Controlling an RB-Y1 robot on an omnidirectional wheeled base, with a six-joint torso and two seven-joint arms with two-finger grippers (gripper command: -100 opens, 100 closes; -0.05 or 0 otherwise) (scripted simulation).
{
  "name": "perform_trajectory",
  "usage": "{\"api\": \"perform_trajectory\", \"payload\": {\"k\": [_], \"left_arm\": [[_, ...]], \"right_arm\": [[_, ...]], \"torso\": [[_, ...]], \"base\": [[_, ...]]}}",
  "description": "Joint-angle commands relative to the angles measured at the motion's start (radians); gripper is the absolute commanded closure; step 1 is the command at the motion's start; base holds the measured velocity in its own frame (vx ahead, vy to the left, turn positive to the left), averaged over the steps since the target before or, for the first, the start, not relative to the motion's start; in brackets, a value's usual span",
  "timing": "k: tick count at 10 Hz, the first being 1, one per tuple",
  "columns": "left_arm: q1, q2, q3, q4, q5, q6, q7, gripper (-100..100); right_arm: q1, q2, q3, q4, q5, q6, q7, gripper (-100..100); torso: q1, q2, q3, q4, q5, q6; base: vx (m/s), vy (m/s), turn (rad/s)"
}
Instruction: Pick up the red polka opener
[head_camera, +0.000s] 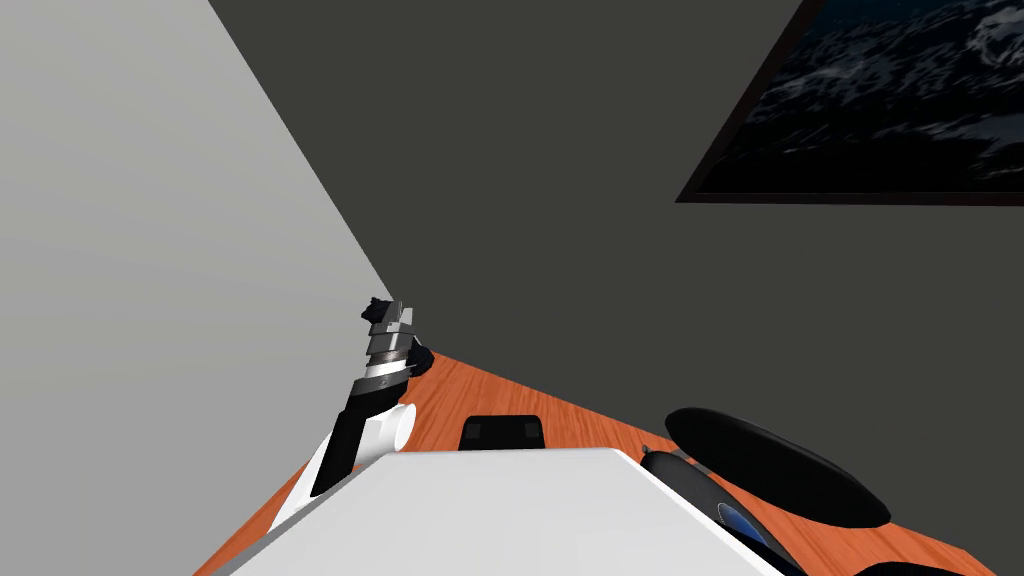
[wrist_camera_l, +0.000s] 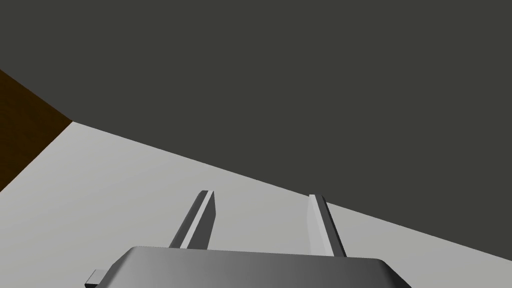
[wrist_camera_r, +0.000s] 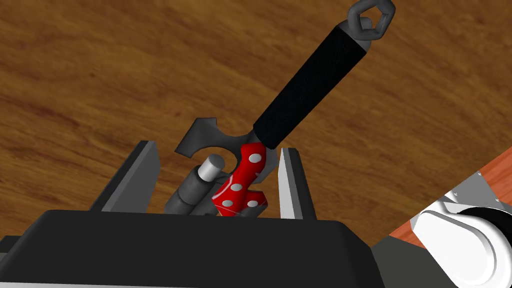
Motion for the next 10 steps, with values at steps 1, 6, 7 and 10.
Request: {"api": "perform_trajectory", "payload": {"k": [1, 6, 7, 10], "left_arm": [[0.000, 0.000, 0.000, 0.000, 0.000, 0.000, 0.000, 0], [0.000, 0.000, 0.000, 0.000, 0.000, 0.000, 0.000, 0], [0.000, 0.000, 0.000, 0.000, 0.000, 0.000, 0.000, 0], [0.000, 0.000, 0.000, 0.000, 0.000, 0.000, 0.000, 0]], "right_arm": [[0.000, 0.000, 0.000, 0.000, 0.000, 0.000, 0.000, 100], [0.023, -0.034, -0.014, -0.026, -0.004, -0.006, -0.001, 100], [0.035, -0.052, -0.019, -0.041, -0.006, -0.010, -0.003, 100], [0.046, -0.069, -0.024, -0.055, -0.008, -0.014, -0.004, 100]], "torso": [[0.000, 0.000, 0.000, 0.000, 0.000, 0.000], [-0.006, 0.002, 0.002, 0.001, -0.001, -0.001], [-0.004, 0.001, 0.001, 0.001, 0.000, 0.000], [-0.002, 0.001, 0.001, 0.001, 0.001, -0.001]], "base": [[-0.001, 0.010, -0.008], [0.005, 0.006, -0.015], [0.035, 0.049, -0.091], [0.015, 0.032, -0.028]]}}
